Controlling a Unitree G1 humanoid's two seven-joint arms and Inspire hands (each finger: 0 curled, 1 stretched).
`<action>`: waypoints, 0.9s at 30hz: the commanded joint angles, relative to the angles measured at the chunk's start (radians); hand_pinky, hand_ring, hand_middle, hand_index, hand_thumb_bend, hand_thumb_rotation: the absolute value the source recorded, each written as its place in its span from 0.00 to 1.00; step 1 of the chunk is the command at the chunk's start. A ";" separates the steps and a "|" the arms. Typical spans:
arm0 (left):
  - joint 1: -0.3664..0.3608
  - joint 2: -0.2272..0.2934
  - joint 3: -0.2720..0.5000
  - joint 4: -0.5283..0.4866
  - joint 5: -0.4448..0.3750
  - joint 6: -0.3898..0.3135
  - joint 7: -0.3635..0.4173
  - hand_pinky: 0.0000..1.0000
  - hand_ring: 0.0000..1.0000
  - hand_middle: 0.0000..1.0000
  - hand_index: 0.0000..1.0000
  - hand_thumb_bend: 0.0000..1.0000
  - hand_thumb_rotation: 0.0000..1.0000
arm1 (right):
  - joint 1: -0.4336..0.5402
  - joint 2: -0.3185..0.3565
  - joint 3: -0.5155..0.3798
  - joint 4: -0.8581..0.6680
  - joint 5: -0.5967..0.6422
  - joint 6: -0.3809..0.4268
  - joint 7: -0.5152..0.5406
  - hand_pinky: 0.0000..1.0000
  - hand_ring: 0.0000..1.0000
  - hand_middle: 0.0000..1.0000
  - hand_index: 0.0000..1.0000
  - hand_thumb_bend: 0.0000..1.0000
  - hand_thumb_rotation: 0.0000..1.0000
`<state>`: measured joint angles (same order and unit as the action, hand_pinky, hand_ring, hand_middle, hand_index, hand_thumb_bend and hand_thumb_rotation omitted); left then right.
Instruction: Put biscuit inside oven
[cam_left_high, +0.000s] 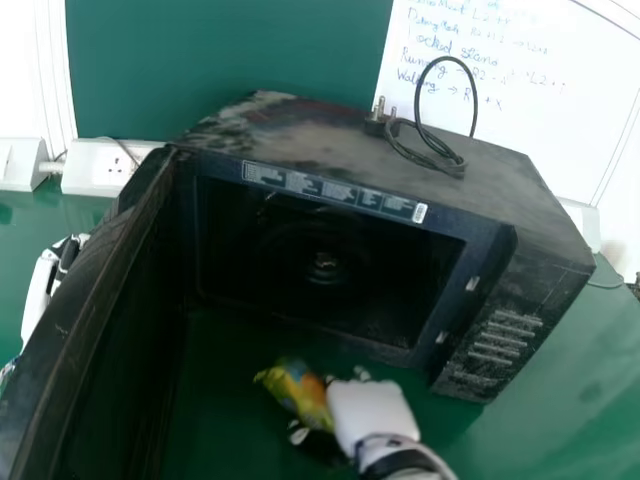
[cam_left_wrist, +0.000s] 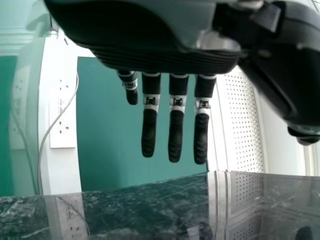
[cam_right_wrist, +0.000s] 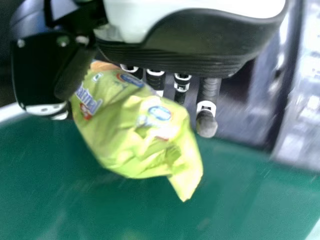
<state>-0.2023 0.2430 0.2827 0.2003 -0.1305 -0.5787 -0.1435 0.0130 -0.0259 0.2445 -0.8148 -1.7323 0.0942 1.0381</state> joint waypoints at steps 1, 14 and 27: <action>0.010 0.001 -0.004 0.004 0.000 -0.008 -0.001 0.50 0.54 0.57 0.49 0.51 0.07 | -0.033 0.010 -0.041 -0.045 0.022 0.004 -0.017 0.06 0.15 0.47 0.49 0.53 0.00; 0.009 0.001 -0.001 0.016 -0.017 -0.014 -0.016 0.50 0.54 0.57 0.49 0.51 0.07 | -0.208 0.004 -0.175 -0.020 0.146 0.019 -0.068 0.04 0.12 0.47 0.48 0.53 0.00; 0.011 0.006 -0.001 0.019 -0.015 -0.021 -0.020 0.51 0.55 0.57 0.49 0.51 0.07 | -0.366 0.005 -0.176 0.127 0.180 0.083 -0.128 0.07 0.15 0.47 0.48 0.53 0.00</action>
<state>-0.2025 0.2434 0.2829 0.2151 -0.1381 -0.5917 -0.1588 -0.3279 -0.0164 0.0649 -0.7017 -1.5614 0.1699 0.9381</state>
